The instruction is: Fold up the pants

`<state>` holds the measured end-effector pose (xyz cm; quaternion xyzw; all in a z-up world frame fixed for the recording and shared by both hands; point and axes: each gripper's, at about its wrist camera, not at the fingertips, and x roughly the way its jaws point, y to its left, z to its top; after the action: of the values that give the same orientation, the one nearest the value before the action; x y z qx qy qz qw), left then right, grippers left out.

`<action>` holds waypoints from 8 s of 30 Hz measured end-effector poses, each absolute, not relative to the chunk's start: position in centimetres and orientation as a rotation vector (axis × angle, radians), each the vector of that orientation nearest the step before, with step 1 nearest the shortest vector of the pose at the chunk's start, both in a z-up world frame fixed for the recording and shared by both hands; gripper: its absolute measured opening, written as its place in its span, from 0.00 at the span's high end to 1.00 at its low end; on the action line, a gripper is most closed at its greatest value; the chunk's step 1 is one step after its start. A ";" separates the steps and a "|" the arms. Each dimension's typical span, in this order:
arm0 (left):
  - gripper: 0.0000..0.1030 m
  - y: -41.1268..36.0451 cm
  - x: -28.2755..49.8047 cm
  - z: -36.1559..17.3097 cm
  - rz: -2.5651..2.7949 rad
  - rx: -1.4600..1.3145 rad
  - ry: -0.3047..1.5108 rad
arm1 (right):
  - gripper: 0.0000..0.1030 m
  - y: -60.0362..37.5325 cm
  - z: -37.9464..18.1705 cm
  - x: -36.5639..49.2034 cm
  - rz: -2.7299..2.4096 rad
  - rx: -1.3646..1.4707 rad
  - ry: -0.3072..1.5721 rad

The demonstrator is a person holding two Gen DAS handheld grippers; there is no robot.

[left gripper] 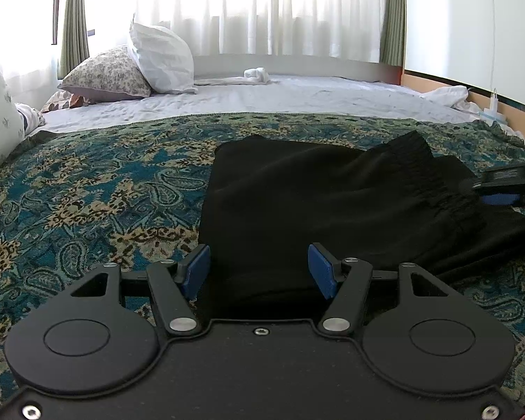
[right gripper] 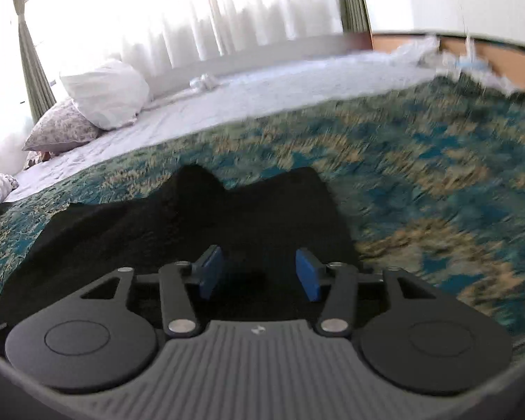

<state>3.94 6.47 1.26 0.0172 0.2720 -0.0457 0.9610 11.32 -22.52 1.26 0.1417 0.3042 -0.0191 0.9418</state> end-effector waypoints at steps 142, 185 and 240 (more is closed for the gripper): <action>0.00 0.5 -1.4 0.1 -0.045 0.043 0.678 | 0.00 -17.3 -0.4 -2.4 -0.036 -0.016 0.586; 0.00 0.7 -0.8 -0.8 -0.065 0.041 0.646 | 0.00 -17.7 -1.1 -1.8 -0.011 -0.014 0.605; 0.00 0.7 -0.9 -0.8 -0.065 0.043 0.642 | 0.00 -17.7 -1.1 -1.8 -0.012 -0.015 0.604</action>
<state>-0.94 0.67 -0.80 0.0212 0.3153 -0.0319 0.9482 -1.85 -17.70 -1.12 -0.0072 0.2974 -0.0058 0.9547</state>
